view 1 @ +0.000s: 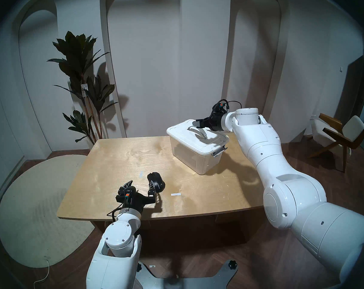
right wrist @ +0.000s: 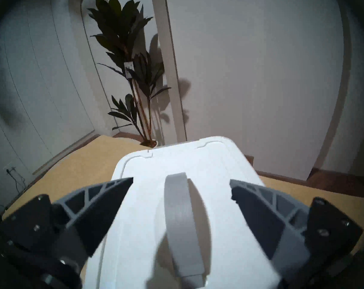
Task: Open a storage container and put mouse inside
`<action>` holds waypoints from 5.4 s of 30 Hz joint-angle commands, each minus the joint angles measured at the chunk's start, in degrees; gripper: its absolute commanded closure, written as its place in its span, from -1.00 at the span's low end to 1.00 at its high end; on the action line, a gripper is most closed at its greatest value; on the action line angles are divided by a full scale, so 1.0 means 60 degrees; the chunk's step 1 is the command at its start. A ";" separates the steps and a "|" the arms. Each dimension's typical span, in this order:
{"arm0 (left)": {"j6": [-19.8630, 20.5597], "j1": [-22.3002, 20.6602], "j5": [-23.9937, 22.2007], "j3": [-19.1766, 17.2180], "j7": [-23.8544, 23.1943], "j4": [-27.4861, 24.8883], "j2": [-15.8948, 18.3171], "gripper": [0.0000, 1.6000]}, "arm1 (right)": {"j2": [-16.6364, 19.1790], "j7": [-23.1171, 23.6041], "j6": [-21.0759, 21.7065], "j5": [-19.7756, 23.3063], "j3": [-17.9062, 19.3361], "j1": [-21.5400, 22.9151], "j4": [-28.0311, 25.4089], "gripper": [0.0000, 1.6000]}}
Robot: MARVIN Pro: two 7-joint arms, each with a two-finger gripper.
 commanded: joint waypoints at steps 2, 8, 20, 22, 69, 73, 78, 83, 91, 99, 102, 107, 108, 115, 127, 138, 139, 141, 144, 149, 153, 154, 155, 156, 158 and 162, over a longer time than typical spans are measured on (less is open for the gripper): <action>-0.0051 -0.0068 0.0000 0.0000 0.0002 -0.0184 -0.0003 -1.00 | -0.0361 -0.0152 0.1098 -0.0351 -0.0356 0.1146 -0.0626 -1.00; -0.0052 -0.0071 0.0000 0.0000 0.0002 -0.0178 -0.0003 -1.00 | -0.0692 -0.0605 0.2207 -0.0767 -0.0560 0.1648 -0.0330 -1.00; -0.0053 -0.0072 0.0000 0.0000 0.0002 -0.0176 -0.0003 -1.00 | -0.1102 -0.1206 0.3052 -0.0990 -0.0540 0.2606 0.1833 -1.00; -0.0053 -0.0072 0.0000 0.0000 0.0002 -0.0175 -0.0003 -1.00 | -0.1141 -0.1264 0.3126 -0.1014 -0.0528 0.2867 0.2262 -1.00; -0.0045 -0.0033 0.0000 -0.0001 0.0004 -0.0249 -0.0004 -1.00 | -0.0969 -0.0082 0.0960 -0.1141 -0.0147 0.3737 0.4873 1.00; -0.0048 -0.0043 0.0000 -0.0001 0.0003 -0.0230 -0.0003 -1.00 | -0.0800 -0.0200 0.0861 -0.1260 -0.0253 0.3753 0.4567 1.00; -0.0047 -0.0051 0.0000 -0.0001 0.0002 -0.0215 -0.0003 -1.00 | -0.0483 -0.0361 0.0710 -0.1304 -0.0293 0.3770 0.4113 1.00; -0.0047 -0.0056 0.0000 -0.0001 0.0002 -0.0203 -0.0003 -1.00 | -0.0228 -0.0111 0.0695 -0.1230 -0.0261 0.3830 0.3653 1.00; -0.0046 -0.0067 0.0000 0.0000 0.0001 -0.0174 -0.0003 -1.00 | 0.0755 -0.0323 0.0730 -0.1230 0.0041 0.3566 0.3060 1.00; -0.0044 -0.0077 0.0000 0.0000 0.0001 -0.0140 -0.0002 -1.00 | 0.1591 -0.0648 0.0901 -0.1328 0.0697 0.3231 0.2947 1.00; -0.0045 -0.0080 0.0000 0.0000 0.0001 -0.0137 -0.0002 -1.00 | 0.1956 -0.0767 0.0972 -0.1357 0.0879 0.2930 0.2963 1.00; -0.0049 -0.0083 0.0000 0.0000 0.0001 -0.0136 -0.0003 -1.00 | 0.2460 -0.0935 0.1119 -0.1431 0.1087 0.2369 0.2918 1.00; -0.0050 -0.0083 0.0000 0.0000 0.0001 -0.0138 -0.0003 -1.00 | 0.2612 -0.0935 0.1182 -0.1401 0.1124 0.2226 0.2945 1.00; -0.0056 -0.0077 0.0000 0.0000 0.0001 -0.0163 -0.0003 -1.00 | 0.2879 -0.0783 0.1224 -0.1241 0.1495 0.1255 0.2659 1.00; -0.0055 -0.0046 0.0000 -0.0001 0.0003 -0.0227 -0.0004 -1.00 | 0.2513 -0.0763 0.0498 -0.1060 0.1715 -0.0697 0.1274 1.00; -0.0051 -0.0058 0.0000 -0.0001 0.0002 -0.0200 -0.0003 -1.00 | 0.2154 -0.2229 -0.0910 -0.1138 0.1970 -0.1850 -0.0011 -1.00; -0.0050 -0.0061 0.0000 -0.0001 0.0002 -0.0194 -0.0003 -1.00 | 0.2118 -0.2310 -0.1119 -0.1117 0.2005 -0.1978 -0.0178 -1.00; -0.0048 -0.0067 0.0000 -0.0001 0.0001 -0.0177 -0.0003 -1.00 | 0.2057 -0.2338 -0.1436 -0.1009 0.2108 -0.2165 -0.0426 -1.00; -0.0043 -0.0073 0.0000 0.0000 0.0001 -0.0151 -0.0002 -1.00 | 0.2004 -0.2347 -0.1806 -0.0957 0.2142 -0.2402 -0.0707 -1.00; -0.0042 -0.0080 0.0000 0.0000 0.0000 -0.0125 -0.0002 -1.00 | 0.1953 -0.2469 -0.2534 -0.0849 0.2292 -0.3001 -0.1354 -1.00; -0.0040 -0.0083 0.0000 0.0000 0.0000 -0.0093 -0.0002 -1.00 | 0.1993 -0.2548 -0.3110 -0.0771 0.2445 -0.3420 -0.1812 -1.00; -0.0039 -0.0084 0.0000 0.0000 0.0000 -0.0086 -0.0002 -1.00 | 0.2002 -0.2545 -0.3201 -0.0739 0.2490 -0.3514 -0.1958 -1.00; -0.0039 -0.0085 0.0000 0.0000 0.0000 -0.0080 -0.0002 -1.00 | 0.2005 -0.2549 -0.3351 -0.0711 0.2533 -0.3639 -0.2103 -1.00; -0.0038 -0.0084 0.0000 0.0000 0.0000 -0.0070 -0.0002 -1.00 | 0.2024 -0.2595 -0.3515 -0.0711 0.2571 -0.3734 -0.2244 -1.00; -0.0037 -0.0084 0.0000 0.0000 0.0000 -0.0063 -0.0002 -1.00 | 0.2042 -0.2591 -0.3589 -0.0713 0.2580 -0.3792 -0.2294 -1.00; -0.0036 -0.0087 0.0000 0.0000 0.0000 -0.0029 -0.0002 -1.00 | 0.2105 -0.2686 -0.4087 -0.0661 0.2768 -0.4249 -0.2736 -1.00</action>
